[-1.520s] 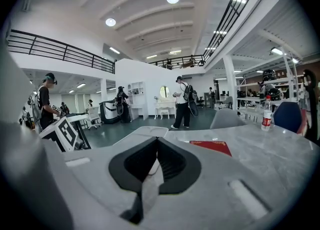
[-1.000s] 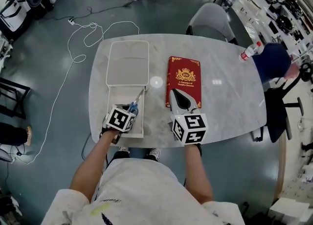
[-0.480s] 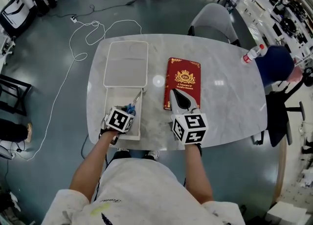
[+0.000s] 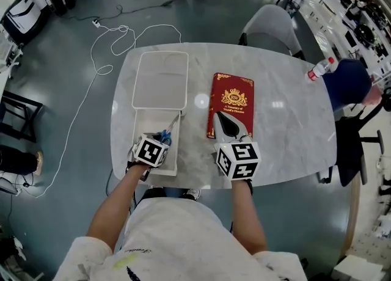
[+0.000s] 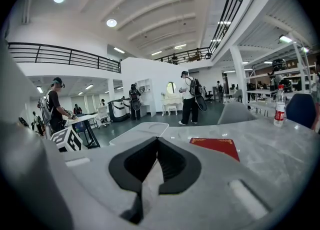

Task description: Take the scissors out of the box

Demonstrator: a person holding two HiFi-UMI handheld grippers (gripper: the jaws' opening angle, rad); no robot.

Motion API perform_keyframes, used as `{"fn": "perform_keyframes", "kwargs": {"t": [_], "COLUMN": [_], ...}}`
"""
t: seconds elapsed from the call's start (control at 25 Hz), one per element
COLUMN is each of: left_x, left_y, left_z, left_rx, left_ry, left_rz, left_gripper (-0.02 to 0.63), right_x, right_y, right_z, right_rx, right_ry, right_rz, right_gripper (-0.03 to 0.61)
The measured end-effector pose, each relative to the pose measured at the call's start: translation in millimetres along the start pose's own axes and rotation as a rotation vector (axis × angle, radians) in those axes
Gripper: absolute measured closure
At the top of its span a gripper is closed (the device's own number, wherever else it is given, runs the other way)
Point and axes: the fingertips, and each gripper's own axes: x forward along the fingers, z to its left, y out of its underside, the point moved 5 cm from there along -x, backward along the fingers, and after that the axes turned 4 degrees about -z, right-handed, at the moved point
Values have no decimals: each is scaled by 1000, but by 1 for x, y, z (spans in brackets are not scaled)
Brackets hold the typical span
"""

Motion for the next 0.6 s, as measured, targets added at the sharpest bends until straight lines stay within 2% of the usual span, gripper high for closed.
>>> {"fn": "perform_keyframes", "kwargs": {"t": [0.6], "left_x": [-15], "left_y": [6], "left_z": [6], "left_rx": [-73], "left_ry": [20], "left_rz": [-33], "left_gripper": [534], "right_x": [-13], "right_y": [-5], "right_z": [12], "right_rx": [9], "right_ry": [42], "right_rz": [-14], "right_gripper": [574]}}
